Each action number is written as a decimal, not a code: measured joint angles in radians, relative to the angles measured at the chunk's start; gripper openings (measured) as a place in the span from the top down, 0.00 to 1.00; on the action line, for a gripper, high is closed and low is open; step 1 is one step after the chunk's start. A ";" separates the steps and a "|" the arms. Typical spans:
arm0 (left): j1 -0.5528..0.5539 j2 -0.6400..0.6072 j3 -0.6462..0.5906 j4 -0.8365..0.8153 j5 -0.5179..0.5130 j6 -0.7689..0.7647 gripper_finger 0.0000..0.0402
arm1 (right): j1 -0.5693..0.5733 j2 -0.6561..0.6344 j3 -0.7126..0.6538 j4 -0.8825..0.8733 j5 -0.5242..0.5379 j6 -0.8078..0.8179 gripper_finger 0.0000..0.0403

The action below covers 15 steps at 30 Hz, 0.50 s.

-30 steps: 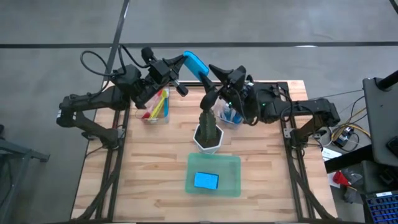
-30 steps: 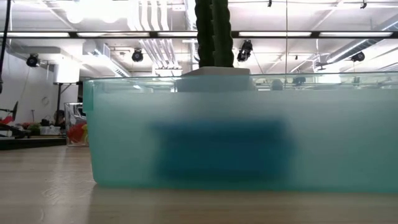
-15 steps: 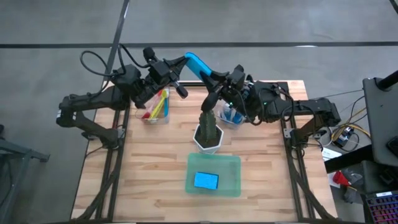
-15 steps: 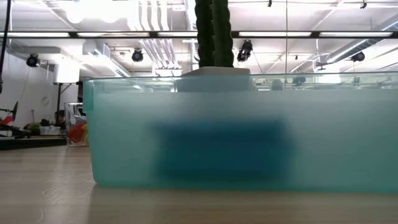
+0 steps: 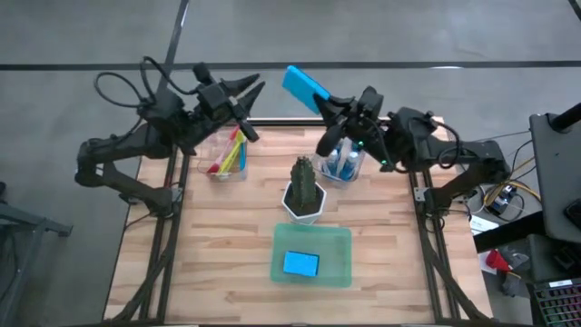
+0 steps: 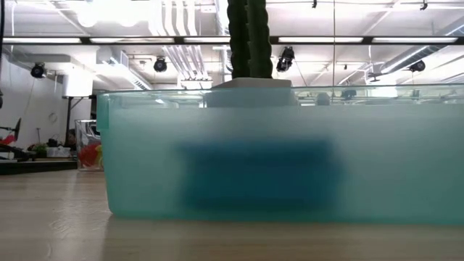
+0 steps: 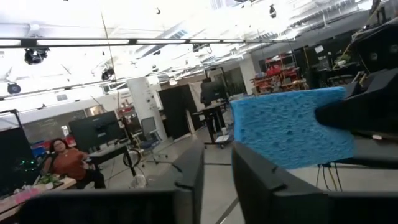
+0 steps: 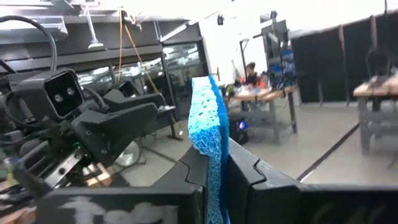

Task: Pick & Place Kitchen Sink Supplies
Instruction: Stack the sponge on top of the sponge in the green bin

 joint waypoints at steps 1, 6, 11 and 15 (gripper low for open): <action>0.000 -0.007 0.000 -0.009 0.000 -0.001 0.79 | 0.003 -0.010 0.000 -0.027 -0.001 0.029 0.94; 0.000 -0.044 -0.001 -0.014 -0.002 -0.029 0.68 | 0.022 -0.072 0.000 -0.168 -0.091 0.226 0.95; 0.000 -0.073 -0.001 -0.014 -0.003 -0.057 0.64 | 0.045 -0.143 0.000 -0.320 -0.295 0.461 0.95; 0.000 -0.085 -0.001 -0.014 -0.003 -0.101 0.64 | 0.075 -0.179 0.000 -0.484 -0.474 0.655 0.96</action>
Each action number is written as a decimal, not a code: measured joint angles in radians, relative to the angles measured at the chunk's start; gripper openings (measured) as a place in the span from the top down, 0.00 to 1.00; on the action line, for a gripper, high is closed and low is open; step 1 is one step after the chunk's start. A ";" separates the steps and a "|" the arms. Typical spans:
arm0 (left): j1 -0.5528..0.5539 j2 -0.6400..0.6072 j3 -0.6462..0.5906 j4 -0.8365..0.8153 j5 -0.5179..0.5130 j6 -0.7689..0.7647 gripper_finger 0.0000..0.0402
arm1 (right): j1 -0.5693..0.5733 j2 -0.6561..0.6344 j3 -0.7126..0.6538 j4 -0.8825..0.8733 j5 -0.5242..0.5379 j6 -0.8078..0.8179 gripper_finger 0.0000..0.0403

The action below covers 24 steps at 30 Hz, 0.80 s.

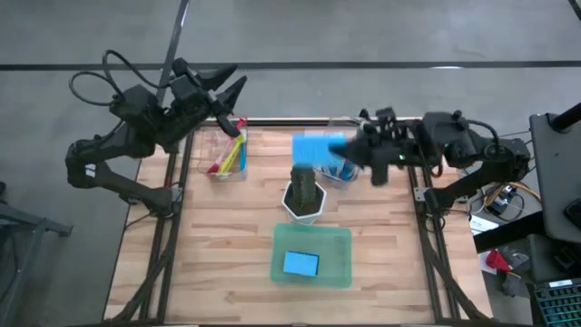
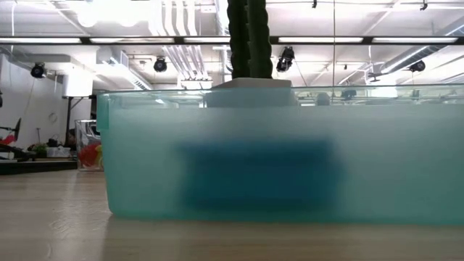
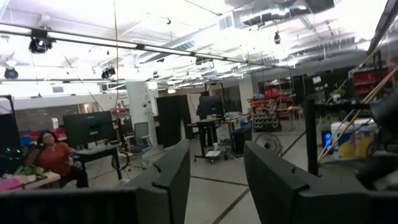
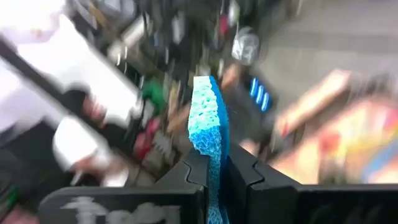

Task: Pick & Place Kitchen Sink Supplies
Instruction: Stack the sponge on top of the sponge in the green bin

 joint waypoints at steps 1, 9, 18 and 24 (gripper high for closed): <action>0.000 -0.003 0.000 0.000 0.000 -0.012 0.63 | 0.013 -0.006 0.000 -0.049 -0.037 0.041 0.96; 0.000 -0.002 0.000 -0.003 0.000 -0.028 0.63 | 0.185 0.011 -0.057 -0.245 -0.030 0.325 0.96; 0.000 -0.002 0.000 -0.021 -0.001 -0.047 0.64 | 0.411 0.072 -0.151 -0.243 -0.096 0.583 0.96; 0.000 0.003 0.000 -0.019 -0.001 -0.062 0.64 | 0.490 0.094 -0.264 -0.243 0.035 0.706 0.96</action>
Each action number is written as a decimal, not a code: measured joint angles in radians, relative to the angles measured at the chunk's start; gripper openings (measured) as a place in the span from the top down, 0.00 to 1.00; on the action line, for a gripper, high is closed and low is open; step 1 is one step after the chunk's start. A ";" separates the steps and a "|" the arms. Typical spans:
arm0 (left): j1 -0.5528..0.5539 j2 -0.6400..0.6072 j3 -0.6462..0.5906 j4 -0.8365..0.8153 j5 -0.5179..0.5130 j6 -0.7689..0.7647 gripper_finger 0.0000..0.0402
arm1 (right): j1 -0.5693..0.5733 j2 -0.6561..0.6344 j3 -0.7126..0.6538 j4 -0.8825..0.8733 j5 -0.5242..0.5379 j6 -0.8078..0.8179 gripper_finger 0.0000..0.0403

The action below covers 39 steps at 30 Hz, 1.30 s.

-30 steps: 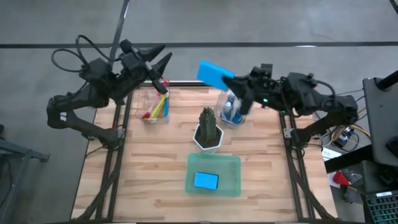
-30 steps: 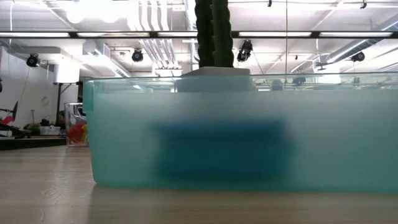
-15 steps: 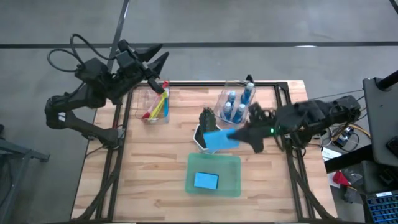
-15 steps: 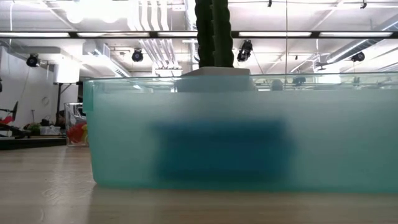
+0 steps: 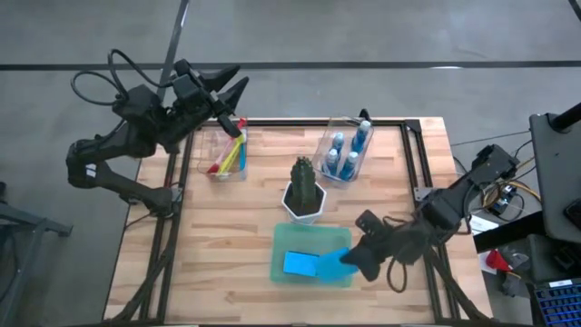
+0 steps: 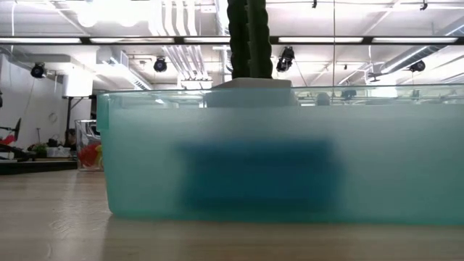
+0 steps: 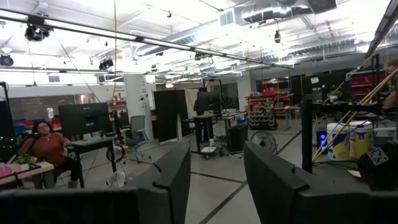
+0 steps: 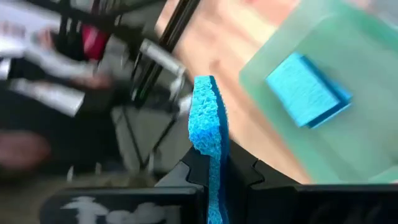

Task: Pick & Place Kitchen Sink Supplies
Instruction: Stack the sponge on top of the sponge in the green bin

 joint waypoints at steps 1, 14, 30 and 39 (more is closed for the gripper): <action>0.000 0.001 0.000 0.000 0.000 0.000 0.64 | 0.011 0.000 -0.023 0.008 0.043 0.030 0.96; 0.000 0.004 0.000 -0.001 0.000 -0.001 0.64 | 0.052 0.000 -0.528 0.623 0.376 0.426 0.96; 0.000 -0.005 0.000 -0.015 -0.001 -0.001 0.64 | 0.008 0.045 -0.625 0.829 0.489 0.461 0.96; 0.000 -0.010 0.000 -0.028 -0.001 0.000 0.64 | 0.025 0.319 -0.509 0.845 0.446 0.588 0.96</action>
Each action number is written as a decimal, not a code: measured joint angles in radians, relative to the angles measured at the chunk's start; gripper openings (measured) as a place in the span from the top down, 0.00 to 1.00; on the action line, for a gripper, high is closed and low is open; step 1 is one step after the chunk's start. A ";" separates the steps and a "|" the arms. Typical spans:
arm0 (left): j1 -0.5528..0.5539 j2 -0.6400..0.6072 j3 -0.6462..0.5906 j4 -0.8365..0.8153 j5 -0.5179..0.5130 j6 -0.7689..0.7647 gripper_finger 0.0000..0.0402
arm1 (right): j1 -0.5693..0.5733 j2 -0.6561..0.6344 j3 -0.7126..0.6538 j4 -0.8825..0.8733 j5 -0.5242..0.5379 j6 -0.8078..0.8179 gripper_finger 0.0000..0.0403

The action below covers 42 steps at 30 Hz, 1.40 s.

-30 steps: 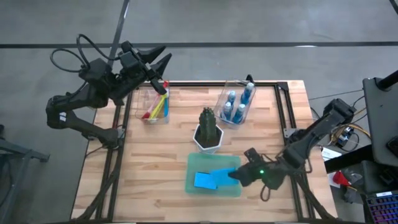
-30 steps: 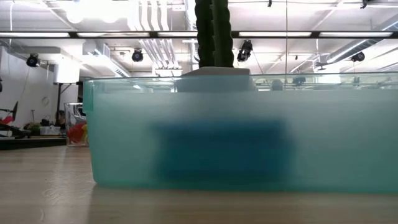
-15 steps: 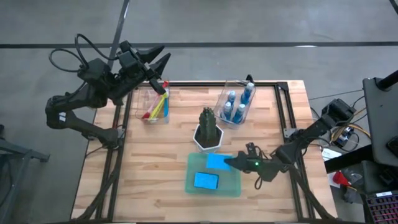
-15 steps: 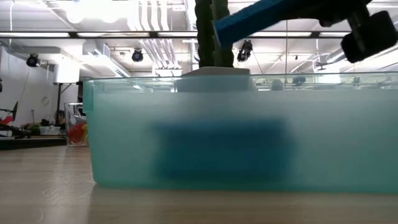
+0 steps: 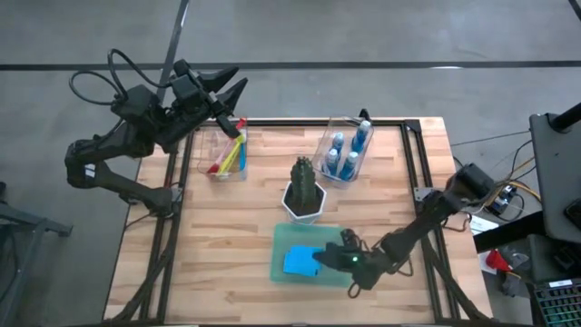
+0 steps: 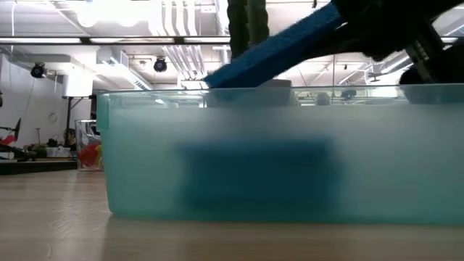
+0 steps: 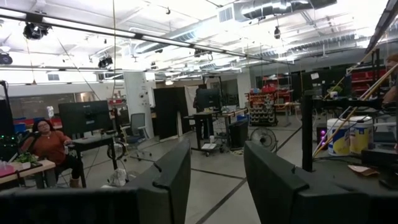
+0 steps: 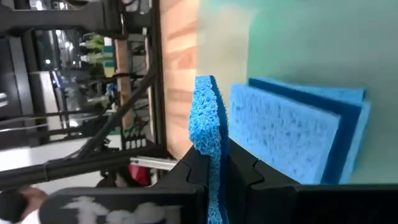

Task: Pick & Place Kitchen Sink Supplies
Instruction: Stack the sponge on top of the sponge in the green bin

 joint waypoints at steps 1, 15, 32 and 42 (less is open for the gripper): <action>0.000 0.000 0.000 0.000 0.000 0.000 0.64 | 0.000 0.021 0.005 0.012 -0.001 0.008 0.96; 0.000 0.000 0.000 -0.002 0.000 0.004 0.64 | -0.011 0.170 0.008 0.235 0.031 -0.031 0.96; 0.000 -0.001 0.000 -0.003 0.000 0.004 0.64 | -0.008 0.165 -0.010 0.193 -0.002 -0.028 0.95; 0.000 -0.001 0.000 -0.004 0.000 0.004 0.64 | -0.005 0.164 -0.010 0.149 -0.003 -0.003 0.80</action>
